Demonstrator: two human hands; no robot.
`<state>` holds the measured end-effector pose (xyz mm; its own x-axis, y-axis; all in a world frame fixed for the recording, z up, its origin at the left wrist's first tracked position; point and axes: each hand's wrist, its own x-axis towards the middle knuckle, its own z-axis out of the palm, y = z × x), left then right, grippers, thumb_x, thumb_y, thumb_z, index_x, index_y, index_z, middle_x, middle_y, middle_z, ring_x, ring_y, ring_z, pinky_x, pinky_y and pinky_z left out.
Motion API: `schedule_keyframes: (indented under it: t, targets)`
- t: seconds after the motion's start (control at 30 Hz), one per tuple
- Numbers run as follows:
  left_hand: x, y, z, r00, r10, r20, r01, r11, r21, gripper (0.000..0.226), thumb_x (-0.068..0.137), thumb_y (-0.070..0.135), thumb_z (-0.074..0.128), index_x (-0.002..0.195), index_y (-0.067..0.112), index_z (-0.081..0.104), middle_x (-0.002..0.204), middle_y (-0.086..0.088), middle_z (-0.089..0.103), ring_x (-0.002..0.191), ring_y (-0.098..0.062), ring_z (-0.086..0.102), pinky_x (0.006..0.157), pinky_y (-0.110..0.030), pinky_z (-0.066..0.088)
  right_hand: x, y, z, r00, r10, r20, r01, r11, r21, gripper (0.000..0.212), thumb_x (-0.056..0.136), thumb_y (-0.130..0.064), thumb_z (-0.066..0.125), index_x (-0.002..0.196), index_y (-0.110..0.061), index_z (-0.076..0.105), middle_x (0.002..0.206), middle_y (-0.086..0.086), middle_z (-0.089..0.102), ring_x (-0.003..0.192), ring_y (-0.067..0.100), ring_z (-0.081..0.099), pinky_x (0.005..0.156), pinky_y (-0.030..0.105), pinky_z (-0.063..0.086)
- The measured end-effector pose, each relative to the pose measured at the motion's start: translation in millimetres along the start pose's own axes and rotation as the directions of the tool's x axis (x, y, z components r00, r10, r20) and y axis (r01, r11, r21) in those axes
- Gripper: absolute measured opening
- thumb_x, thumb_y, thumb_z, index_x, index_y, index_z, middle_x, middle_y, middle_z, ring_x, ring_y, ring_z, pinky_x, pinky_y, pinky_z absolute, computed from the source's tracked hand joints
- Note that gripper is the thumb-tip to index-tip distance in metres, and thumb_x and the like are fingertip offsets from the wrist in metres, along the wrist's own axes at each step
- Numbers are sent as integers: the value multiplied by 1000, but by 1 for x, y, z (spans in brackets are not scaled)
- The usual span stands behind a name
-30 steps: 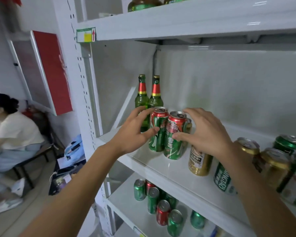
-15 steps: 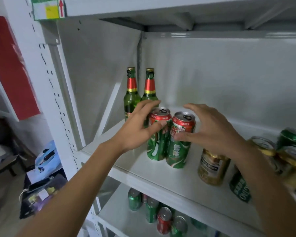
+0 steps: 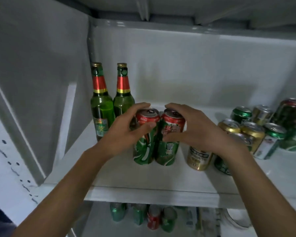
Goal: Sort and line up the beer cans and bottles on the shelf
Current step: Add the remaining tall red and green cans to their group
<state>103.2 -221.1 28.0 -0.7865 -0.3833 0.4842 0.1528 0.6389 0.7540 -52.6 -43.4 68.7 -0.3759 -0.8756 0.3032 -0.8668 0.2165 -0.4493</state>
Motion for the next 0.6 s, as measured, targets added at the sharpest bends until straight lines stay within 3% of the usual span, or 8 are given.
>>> schedule_keyframes:
  t: [0.07,0.2,0.37,0.6]
  targets:
    - [0,-4,1,1000,-3,-6,3,997,-75,60,84,46,68,139,32,51,130,17,62,115,3,64,96,-20,55,-1,1,0,1000,2,14,-2,1000,20,94,73,-47,88,152,-33,40,138,-8,54,123,7,51,100,21,40]
    - [-2,-11,4,1000,-11,8,13,987,-161,60,85,45,70,140,35,48,132,13,62,120,-5,64,96,-28,57,0,1,3,999,4,34,-3,1000,-23,100,72,-46,88,155,-30,35,138,-7,51,124,10,51,102,26,43]
    - [2,-13,-1,999,0,44,8,983,-183,62,83,39,73,139,31,47,129,13,62,118,-4,65,94,-25,57,1,1,12,1000,21,19,-20,999,-47,108,70,-41,92,158,-26,30,139,-5,47,127,14,49,104,31,46]
    - [7,-9,-5,996,5,88,11,984,-178,61,79,37,76,133,31,49,127,12,62,111,-3,68,89,-23,58,0,-4,14,999,24,-21,-25,999,-30,109,68,-34,94,158,-22,33,138,-2,48,127,15,49,104,26,44]
